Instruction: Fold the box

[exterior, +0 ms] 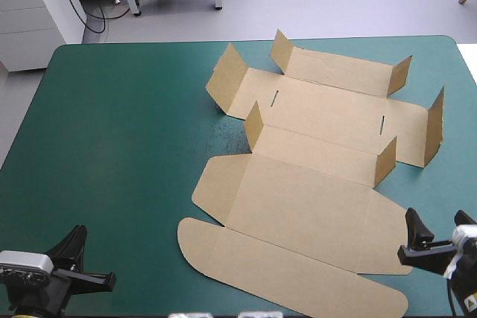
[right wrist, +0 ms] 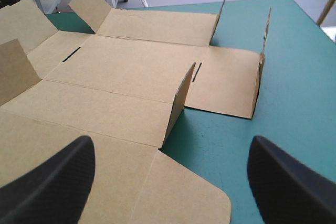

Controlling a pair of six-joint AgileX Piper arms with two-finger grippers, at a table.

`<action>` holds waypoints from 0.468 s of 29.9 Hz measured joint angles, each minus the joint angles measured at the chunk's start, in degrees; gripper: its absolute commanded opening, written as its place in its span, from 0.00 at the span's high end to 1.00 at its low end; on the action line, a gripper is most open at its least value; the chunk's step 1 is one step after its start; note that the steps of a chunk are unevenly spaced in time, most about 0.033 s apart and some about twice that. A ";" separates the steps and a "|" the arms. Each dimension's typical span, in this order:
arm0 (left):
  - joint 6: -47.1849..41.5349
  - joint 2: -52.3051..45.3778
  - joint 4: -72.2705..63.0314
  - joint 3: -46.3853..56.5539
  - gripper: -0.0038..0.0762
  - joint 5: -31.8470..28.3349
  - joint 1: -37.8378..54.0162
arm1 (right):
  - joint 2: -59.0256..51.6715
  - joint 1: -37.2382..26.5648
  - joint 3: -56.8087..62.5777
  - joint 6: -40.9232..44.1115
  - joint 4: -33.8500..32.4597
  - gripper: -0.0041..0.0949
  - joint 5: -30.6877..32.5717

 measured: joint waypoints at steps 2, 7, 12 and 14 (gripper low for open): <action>0.00 0.00 0.00 0.00 0.96 0.00 0.00 | 5.12 0.00 -2.73 3.81 -1.91 0.21 0.89; 0.00 0.00 0.00 0.00 0.96 0.00 0.00 | 20.72 0.00 -10.54 7.28 -4.09 0.21 3.39; 0.00 0.00 0.00 0.00 0.96 0.00 0.00 | 36.94 0.00 -18.79 8.94 -5.11 0.21 5.39; 0.00 0.00 0.00 0.00 0.96 0.00 0.00 | 42.86 0.00 -22.22 9.22 -5.11 0.21 7.32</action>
